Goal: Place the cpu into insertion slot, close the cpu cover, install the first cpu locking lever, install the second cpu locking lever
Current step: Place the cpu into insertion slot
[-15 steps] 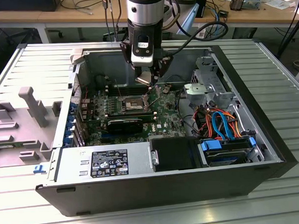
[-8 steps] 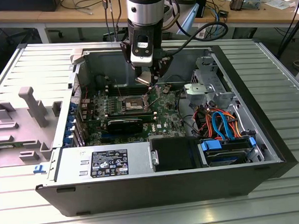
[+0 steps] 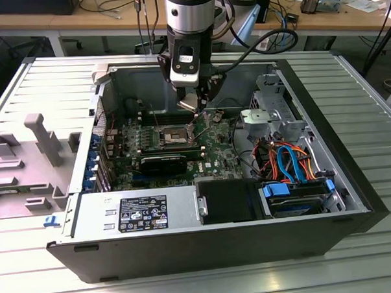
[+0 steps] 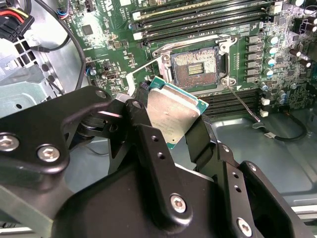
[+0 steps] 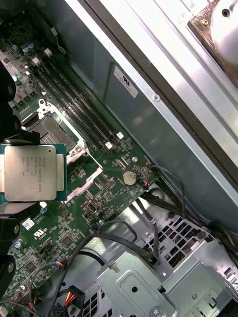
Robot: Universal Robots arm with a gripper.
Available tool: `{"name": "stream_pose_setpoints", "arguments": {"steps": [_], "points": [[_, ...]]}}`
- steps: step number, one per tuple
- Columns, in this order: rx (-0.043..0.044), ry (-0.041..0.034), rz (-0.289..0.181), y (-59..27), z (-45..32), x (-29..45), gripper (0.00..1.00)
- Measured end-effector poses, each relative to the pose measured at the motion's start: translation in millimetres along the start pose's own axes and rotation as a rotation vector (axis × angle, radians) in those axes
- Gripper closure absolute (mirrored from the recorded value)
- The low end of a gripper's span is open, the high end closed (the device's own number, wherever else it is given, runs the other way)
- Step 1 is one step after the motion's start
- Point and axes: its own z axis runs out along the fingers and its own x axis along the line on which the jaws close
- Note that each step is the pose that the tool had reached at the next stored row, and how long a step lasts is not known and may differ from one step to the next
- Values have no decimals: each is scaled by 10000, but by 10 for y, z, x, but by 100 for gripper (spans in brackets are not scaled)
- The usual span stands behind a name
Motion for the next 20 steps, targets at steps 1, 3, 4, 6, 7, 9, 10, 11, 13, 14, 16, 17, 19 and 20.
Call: {"name": "stream_pose_setpoints", "arguments": {"steps": [1,3,4,6,7,9,10,11,13,14,16,17,19,20], "points": [[-1,-2,18,0,0,0,45],[-1,-4,42,0,0,0,45],[-1,-5,55,0,0,0,45],[-2,-7,84,0,0,0,45],[-1,-9,97,0,0,0,45],[-2,-12,133,0,0,0,45],[-2,-13,146,0,0,0,45],[-2,-15,166,0,0,0,45],[-3,-17,193,0,0,0,45],[-2,-19,206,0,0,0,45],[-3,-21,233,0,0,0,45],[-3,-22,243,0,1,0,45],[-4,-25,284,0,0,0,45],[-4,-26,297,0,1,0,45]]}}
